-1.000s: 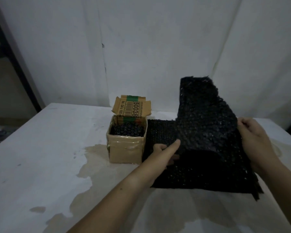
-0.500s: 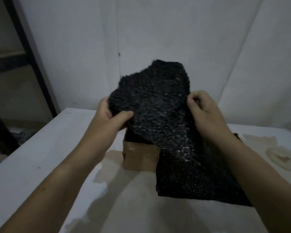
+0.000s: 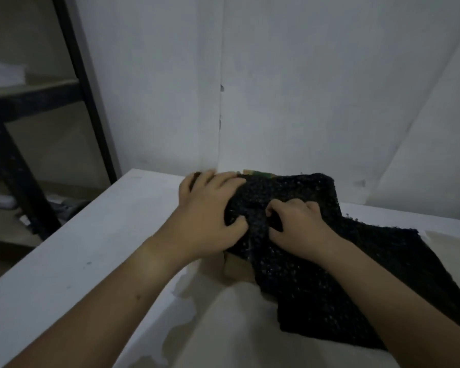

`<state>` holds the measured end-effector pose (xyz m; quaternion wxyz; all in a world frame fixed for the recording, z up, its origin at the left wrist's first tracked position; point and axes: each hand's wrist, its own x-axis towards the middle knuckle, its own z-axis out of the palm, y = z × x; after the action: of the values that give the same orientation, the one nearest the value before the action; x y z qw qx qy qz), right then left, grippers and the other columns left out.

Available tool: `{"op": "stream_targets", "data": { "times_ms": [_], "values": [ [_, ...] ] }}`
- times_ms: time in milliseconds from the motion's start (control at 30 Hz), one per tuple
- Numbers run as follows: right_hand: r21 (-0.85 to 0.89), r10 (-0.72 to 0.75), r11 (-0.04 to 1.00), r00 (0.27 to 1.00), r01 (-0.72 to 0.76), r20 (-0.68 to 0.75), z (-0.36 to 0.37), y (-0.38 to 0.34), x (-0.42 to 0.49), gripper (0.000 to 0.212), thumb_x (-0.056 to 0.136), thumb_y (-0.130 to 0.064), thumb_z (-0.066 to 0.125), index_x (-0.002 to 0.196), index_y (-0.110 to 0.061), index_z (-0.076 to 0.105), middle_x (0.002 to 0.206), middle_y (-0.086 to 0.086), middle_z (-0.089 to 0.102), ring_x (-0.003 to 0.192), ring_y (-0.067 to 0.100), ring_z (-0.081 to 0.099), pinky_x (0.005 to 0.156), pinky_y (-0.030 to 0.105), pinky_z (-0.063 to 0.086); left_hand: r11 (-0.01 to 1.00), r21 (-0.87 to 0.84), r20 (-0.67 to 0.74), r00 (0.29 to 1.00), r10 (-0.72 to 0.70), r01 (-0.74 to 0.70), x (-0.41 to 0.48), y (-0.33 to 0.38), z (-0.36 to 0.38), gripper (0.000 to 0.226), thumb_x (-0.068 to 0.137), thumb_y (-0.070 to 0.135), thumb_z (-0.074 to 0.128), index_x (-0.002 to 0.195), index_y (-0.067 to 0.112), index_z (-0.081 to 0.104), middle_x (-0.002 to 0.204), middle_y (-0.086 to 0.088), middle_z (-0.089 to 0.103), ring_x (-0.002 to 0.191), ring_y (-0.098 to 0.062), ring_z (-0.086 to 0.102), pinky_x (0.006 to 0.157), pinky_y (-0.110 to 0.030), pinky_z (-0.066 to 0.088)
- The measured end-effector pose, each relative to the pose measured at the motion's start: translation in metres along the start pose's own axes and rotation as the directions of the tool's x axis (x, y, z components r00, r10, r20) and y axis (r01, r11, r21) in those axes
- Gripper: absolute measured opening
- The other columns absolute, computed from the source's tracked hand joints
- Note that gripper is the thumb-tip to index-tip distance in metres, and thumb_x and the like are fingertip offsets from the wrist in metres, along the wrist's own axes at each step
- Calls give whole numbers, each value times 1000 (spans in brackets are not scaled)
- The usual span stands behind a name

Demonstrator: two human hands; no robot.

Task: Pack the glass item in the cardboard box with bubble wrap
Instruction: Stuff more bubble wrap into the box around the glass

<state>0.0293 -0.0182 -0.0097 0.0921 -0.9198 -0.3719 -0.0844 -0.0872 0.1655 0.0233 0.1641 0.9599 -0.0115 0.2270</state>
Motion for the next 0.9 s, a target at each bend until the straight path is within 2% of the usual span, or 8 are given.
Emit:
{"op": "stream_targets", "data": {
  "times_ms": [100, 200, 367, 433, 500, 567, 767, 900],
  "values": [
    [-139, 20, 990, 992, -3, 126, 1, 4, 11, 35, 85, -47, 52, 115, -29, 45, 101, 0, 53, 115, 27, 38, 79, 37, 15, 998, 37, 246, 968, -57, 49, 28, 1, 15, 70, 78, 62, 28, 139, 34, 50, 142, 9, 52, 142, -18, 23, 111, -38, 1],
    [-215, 90, 976, 953, -26, 290, 0, 3, 25, 44, 79, -46, 47, 117, -25, 38, 111, 9, 52, 119, 31, 30, 81, 40, 14, 980, 132, 499, 844, -196, 150, 50, 1, 26, 70, 77, 63, 21, 133, 39, 56, 131, 4, 60, 134, -22, 36, 109, -41, 8],
    [29, 55, 997, 932, -70, 357, -8, 16, 26, 36, 77, -48, 51, 109, -35, 43, 116, 6, 53, 122, 26, 37, 94, 37, 35, 974, 140, 661, 715, -226, 178, 66, -2, 25, 61, 74, 50, 54, 134, 45, 52, 106, 16, 59, 90, -10, 54, 99, -37, 37],
    [197, -3, 980, 976, -41, 219, -15, 27, 19, 39, 80, -44, 62, 117, -35, 51, 117, -4, 58, 116, 18, 48, 94, 35, 45, 977, 134, 687, 694, -213, 167, 71, 2, 24, 58, 76, 38, 56, 134, 39, 54, 102, 15, 65, 80, -8, 59, 81, -33, 48],
    [136, -13, 991, 999, 9, 29, -21, 36, 13, 45, 81, -43, 65, 123, -32, 54, 119, -8, 59, 111, 18, 52, 92, 37, 47, 974, 187, 693, 686, -222, 126, 74, 8, 25, 59, 80, 27, 54, 138, 37, 51, 111, 8, 65, 84, -15, 61, 92, -45, 48],
    [-10, -25, 1000, 999, 25, -20, -23, 36, 9, 46, 82, -46, 61, 126, -31, 57, 120, -8, 61, 111, 22, 51, 93, 40, 45, 957, 285, 687, 684, -245, 56, 76, 13, 26, 59, 83, 19, 53, 139, 35, 51, 126, 3, 61, 105, -24, 58, 107, -56, 36],
    [-105, -42, 993, 996, 51, 80, -18, 28, 9, 45, 83, -39, 55, 127, -31, 61, 126, -8, 62, 125, 26, 40, 102, 40, 33, 928, 370, 676, 699, -232, -51, 79, 15, 26, 57, 84, 12, 55, 138, 33, 53, 134, 1, 57, 120, -28, 50, 110, -55, 22],
    [-81, 76, 995, 936, -51, 344, -8, 15, 22, 44, 85, -36, 51, 129, -28, 49, 133, 7, 53, 137, 30, 27, 106, 42, 22, 945, 322, 661, 728, -180, -59, 78, 8, 26, 53, 83, 15, 57, 131, 35, 57, 122, 3, 61, 112, -27, 53, 101, -48, 25]
  ]
}}
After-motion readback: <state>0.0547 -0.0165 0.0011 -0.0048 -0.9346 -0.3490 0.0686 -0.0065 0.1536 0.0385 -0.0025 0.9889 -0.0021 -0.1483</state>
